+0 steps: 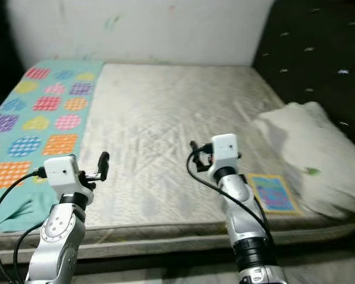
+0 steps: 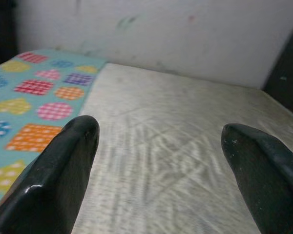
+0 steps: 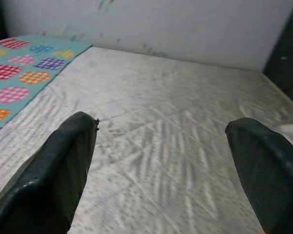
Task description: Clean up the room
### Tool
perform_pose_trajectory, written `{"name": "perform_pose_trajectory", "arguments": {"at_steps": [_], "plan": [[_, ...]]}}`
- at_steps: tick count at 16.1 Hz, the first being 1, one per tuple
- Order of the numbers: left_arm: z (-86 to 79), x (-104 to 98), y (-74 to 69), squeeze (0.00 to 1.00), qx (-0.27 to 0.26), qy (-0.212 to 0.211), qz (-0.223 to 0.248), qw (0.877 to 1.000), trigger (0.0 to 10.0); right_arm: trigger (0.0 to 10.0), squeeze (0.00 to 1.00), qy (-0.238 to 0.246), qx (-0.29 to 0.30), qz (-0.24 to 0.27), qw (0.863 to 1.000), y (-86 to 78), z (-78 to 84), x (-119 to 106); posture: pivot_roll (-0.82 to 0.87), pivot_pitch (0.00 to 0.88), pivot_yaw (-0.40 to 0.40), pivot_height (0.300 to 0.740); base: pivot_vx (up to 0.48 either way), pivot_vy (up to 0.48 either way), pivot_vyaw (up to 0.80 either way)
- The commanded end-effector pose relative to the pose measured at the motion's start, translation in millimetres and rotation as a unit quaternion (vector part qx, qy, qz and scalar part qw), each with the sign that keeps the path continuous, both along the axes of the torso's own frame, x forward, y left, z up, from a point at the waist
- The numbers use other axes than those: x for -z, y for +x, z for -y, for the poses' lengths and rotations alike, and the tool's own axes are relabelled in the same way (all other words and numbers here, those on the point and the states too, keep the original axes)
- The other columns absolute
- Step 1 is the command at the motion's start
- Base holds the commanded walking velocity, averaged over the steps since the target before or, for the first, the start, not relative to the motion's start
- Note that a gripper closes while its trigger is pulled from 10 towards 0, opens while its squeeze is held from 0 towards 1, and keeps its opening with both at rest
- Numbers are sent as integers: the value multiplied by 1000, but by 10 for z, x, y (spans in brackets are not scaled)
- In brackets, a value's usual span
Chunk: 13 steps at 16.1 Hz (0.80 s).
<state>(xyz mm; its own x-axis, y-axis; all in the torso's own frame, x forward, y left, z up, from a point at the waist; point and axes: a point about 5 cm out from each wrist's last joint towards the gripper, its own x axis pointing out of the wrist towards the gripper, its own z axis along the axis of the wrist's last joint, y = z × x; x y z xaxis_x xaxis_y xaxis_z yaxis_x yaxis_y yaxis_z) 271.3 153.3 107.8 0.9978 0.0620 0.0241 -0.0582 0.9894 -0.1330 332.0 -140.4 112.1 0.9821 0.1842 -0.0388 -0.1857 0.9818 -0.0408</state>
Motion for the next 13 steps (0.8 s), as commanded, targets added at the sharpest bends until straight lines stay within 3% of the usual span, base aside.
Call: {"name": "perform_pose_trajectory", "arguments": {"at_steps": [1,5,10,13], "plan": [[-74,1,-1,0,-10,1,-4,1000,10000,10000,0,3,-18,6,1000,19,-122,-44,72,0,-55,740,371,0,0],[-37,-2,6,0,-9,-10,-2,1000,10000,10000,0,3,-18,6,1000,20,-125,-41,72,0,-54,740,326,0,0],[-18,-14,7,0,-4,-8,3,1000,10000,10000,0,3,-16,5,1000,18,-132,-33,74,0,-50,740,0,0,0],[-28,-13,12,0,-5,-11,1,1000,10000,10000,0,4,-15,4,1000,23,-135,-31,75,0,-48,740,0,364,0]]}}
